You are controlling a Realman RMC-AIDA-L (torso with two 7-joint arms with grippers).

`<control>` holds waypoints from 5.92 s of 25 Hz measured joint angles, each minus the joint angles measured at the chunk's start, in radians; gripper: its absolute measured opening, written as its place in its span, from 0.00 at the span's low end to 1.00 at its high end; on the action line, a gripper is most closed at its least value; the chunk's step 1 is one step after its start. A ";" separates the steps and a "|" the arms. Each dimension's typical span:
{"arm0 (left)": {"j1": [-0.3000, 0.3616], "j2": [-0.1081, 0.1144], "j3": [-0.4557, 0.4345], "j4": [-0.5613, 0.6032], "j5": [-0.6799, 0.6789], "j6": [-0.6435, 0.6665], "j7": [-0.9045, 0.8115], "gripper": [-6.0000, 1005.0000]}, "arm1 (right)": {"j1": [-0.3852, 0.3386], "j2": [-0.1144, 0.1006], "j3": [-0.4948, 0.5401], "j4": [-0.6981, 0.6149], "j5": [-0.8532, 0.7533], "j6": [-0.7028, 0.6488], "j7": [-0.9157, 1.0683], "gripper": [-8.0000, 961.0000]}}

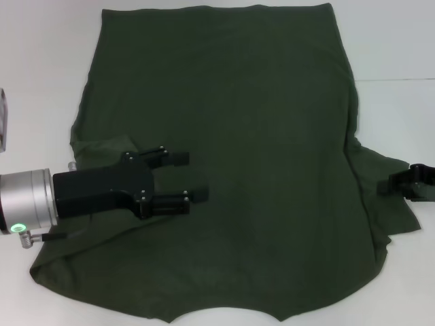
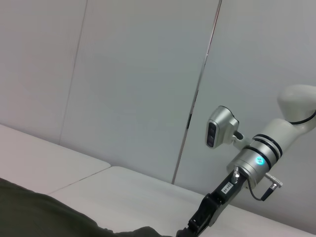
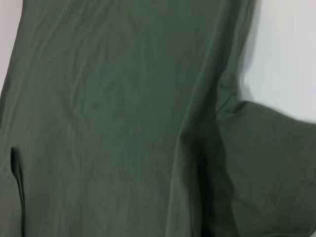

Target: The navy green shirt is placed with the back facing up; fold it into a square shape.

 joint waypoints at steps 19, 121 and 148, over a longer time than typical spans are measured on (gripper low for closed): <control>-0.004 0.000 0.000 0.000 -0.001 -0.001 -0.008 0.86 | -0.003 -0.013 -0.002 -0.012 0.005 -0.007 -0.056 0.04; 0.003 0.022 -0.074 0.054 -0.007 -0.004 -0.142 0.86 | -0.028 0.156 -0.004 -0.025 0.659 0.064 -0.999 0.98; 0.122 0.071 -0.283 0.326 0.264 0.211 -0.672 0.86 | -0.011 0.068 -0.036 -0.105 0.365 -0.380 -0.912 0.97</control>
